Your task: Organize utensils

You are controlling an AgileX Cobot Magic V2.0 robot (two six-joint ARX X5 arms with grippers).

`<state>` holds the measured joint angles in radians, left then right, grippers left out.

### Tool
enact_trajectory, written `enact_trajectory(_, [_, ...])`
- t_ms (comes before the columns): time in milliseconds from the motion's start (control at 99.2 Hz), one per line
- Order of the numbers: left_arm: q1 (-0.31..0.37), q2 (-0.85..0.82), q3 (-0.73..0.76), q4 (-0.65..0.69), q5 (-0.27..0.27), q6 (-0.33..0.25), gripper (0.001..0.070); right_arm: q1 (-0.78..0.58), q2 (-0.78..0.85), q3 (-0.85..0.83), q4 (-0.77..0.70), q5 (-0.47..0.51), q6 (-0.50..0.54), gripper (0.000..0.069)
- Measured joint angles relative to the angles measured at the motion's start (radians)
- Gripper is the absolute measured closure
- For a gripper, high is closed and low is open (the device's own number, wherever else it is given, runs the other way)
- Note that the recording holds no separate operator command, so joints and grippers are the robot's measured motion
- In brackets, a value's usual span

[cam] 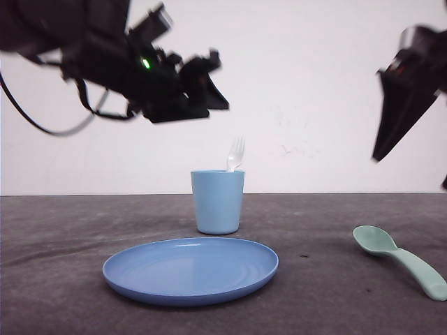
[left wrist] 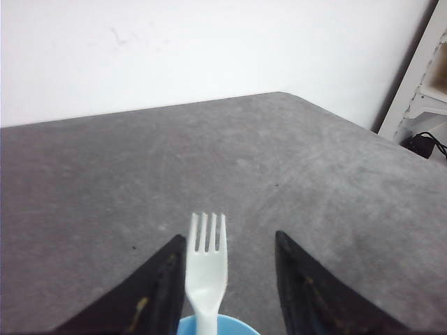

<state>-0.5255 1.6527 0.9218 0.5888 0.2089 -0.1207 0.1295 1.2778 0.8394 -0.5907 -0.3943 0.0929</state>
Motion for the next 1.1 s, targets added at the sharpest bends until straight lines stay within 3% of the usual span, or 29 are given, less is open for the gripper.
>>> enact_trajectory(272, [0.071,-0.254,0.000,-0.369,0.000,0.001,0.0476,0.074,0.163,-0.001,0.101,-0.038,0.001,0.0012])
enact_trajectory(555, [0.222,-0.550,0.000,-0.739,-0.015,0.000,0.0476,0.127,0.266,-0.003,0.158,-0.052,0.000,0.0029])
enact_trajectory(645, [0.275,-0.633,0.000,-0.872,-0.046,0.000,0.0476,0.143,0.277,-0.003,0.174,-0.052,0.000,0.0108])
enact_trajectory(837, [0.359,-0.779,0.000,-1.091,-0.062,0.000,0.0476,0.173,0.290,-0.003,0.199,-0.025,0.001,0.0360])
enact_trajectory(1099, [0.388,-0.928,0.000,-1.170,-0.061,0.000,0.0476,0.180,0.300,-0.003,0.206,0.036,0.001,0.0565])
